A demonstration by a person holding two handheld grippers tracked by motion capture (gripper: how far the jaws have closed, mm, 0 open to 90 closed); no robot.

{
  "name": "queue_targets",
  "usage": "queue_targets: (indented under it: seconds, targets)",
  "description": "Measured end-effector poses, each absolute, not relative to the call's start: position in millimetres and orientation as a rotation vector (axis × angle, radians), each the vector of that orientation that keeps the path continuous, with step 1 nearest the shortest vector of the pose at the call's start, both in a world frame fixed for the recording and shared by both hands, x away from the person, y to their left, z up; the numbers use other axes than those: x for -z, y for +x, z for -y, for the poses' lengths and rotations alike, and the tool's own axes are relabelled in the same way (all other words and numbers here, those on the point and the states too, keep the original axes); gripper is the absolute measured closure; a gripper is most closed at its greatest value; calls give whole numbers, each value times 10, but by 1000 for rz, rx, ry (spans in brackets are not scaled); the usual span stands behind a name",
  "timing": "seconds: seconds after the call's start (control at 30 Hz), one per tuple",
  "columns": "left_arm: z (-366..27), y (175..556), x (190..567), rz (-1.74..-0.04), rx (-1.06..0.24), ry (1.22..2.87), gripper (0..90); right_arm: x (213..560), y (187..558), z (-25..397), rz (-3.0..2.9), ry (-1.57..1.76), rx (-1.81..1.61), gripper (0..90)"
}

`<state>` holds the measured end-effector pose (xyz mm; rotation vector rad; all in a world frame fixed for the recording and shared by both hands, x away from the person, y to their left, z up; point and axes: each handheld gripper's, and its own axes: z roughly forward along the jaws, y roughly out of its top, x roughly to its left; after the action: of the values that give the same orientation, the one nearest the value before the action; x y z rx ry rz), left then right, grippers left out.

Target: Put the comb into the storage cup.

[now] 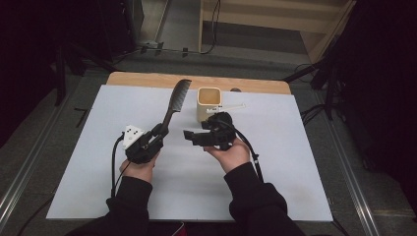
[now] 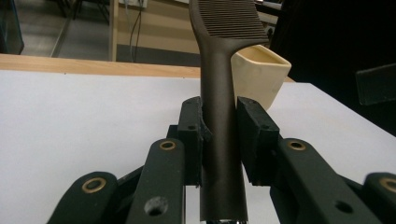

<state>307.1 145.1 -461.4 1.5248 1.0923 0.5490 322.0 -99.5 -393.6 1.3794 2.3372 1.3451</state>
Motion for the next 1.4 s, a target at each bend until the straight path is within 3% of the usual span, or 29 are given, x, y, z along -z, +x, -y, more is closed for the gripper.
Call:
queue_targets:
  seconds: [0.57,1.4]
  targets:
    - [-1368,3171,4629,-1041,-606,1496,729,3793,3527,705,-2229,1425,-1377,244]
    - [-1417,3272,4625,-1083,-590,1423,729,3820,3781,389,-2168,1556,-1373,281]
